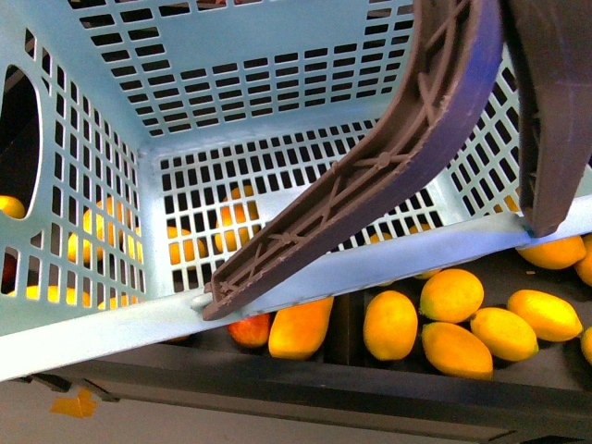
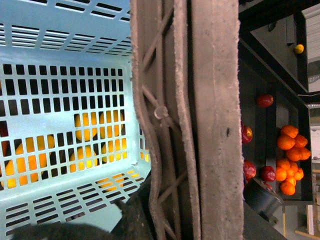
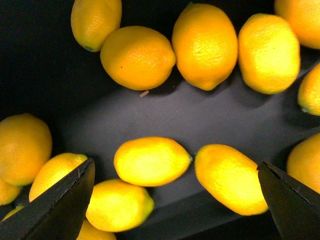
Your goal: Pick lemon and mango into basket
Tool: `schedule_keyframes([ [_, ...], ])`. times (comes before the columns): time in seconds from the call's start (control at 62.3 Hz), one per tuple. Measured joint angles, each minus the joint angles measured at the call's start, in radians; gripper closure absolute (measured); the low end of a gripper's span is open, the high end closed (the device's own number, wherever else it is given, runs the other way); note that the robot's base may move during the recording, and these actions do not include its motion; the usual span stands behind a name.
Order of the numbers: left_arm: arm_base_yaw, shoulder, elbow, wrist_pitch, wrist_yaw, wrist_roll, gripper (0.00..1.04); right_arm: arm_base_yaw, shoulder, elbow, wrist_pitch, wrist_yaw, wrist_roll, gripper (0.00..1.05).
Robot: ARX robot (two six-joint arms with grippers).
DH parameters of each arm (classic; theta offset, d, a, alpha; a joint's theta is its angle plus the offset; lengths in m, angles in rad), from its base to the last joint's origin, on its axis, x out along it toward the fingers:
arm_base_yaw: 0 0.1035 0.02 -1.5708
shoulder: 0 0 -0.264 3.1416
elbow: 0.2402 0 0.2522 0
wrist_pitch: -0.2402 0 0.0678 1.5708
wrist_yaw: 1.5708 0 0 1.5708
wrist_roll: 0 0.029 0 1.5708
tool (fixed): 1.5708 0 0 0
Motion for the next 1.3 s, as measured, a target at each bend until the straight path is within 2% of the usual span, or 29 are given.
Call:
schedule_keyframes([
  [0.401,0.002,0.000,0.000,0.000,-0.006,0.000,0.90,0.031,0.311,0.280,-0.049,0.015,0.123,0.09],
  [1.172,0.002,0.000,0.000,0.000,-0.001,0.000,0.90,0.023,0.554,0.663,-0.211,-0.012,0.267,0.09],
  [1.3,0.002,0.000,0.000,0.000,-0.001,0.000,0.90,0.023,0.571,0.684,-0.217,-0.015,0.278,0.23],
])
